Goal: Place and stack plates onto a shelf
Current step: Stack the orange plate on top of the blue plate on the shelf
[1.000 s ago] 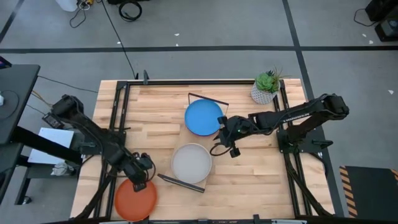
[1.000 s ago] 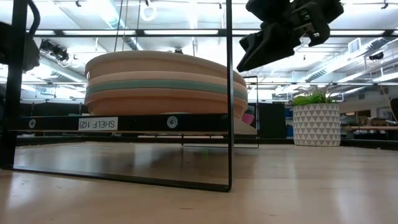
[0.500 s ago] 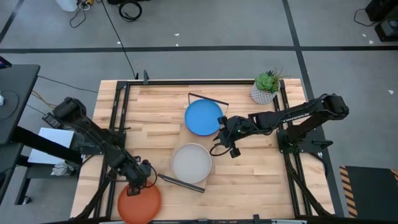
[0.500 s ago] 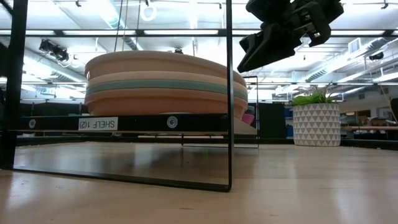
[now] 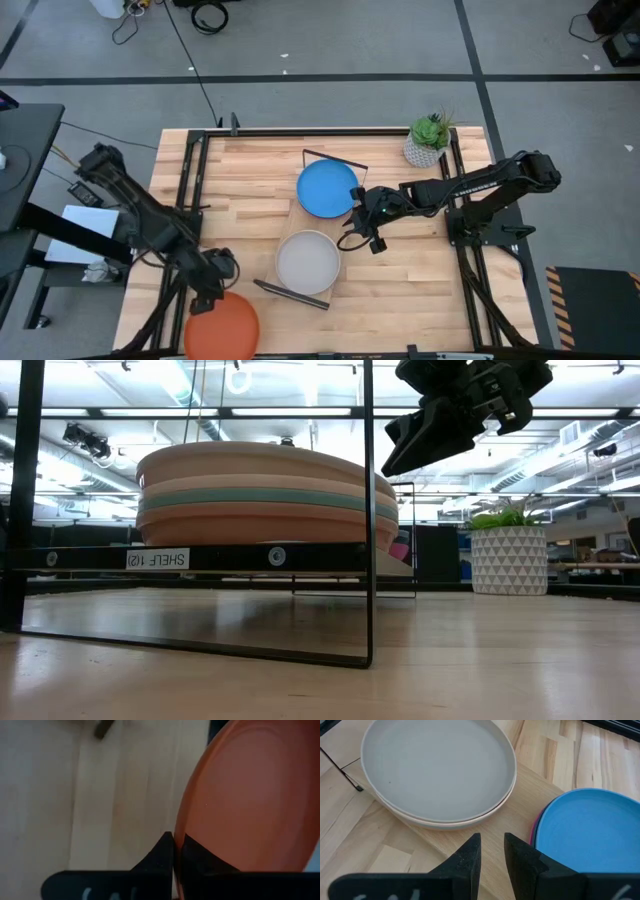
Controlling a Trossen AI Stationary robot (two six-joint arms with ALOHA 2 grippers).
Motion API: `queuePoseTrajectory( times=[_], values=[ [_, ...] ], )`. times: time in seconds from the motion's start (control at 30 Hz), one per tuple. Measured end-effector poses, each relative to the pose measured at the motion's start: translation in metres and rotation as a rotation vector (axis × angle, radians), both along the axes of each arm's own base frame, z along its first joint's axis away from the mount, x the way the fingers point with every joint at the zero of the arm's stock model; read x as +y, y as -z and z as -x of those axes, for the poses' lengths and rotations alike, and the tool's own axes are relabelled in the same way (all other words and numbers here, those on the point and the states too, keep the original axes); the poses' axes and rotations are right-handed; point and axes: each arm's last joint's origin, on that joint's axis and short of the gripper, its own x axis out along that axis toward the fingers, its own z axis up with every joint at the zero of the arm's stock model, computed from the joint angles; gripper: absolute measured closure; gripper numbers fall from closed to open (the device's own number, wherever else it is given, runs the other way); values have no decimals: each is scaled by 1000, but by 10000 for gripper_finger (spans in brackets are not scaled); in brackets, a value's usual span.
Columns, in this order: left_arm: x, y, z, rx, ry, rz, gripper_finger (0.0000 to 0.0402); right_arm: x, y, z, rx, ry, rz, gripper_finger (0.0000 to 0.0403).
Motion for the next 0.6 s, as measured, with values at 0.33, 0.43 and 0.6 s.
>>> queuePoseTrajectory(
  times=[0.33,0.43,0.6],
  values=[
    [30,-99,6,-483,-238,-114,387,0,2,1,21,6,8,312],
    [48,-111,3,-575,-344,-255,387,-3,0,10,78,45,43,312],
    [79,-113,-13,-599,-549,-452,381,-8,-25,37,98,184,67,312]
  ],
)
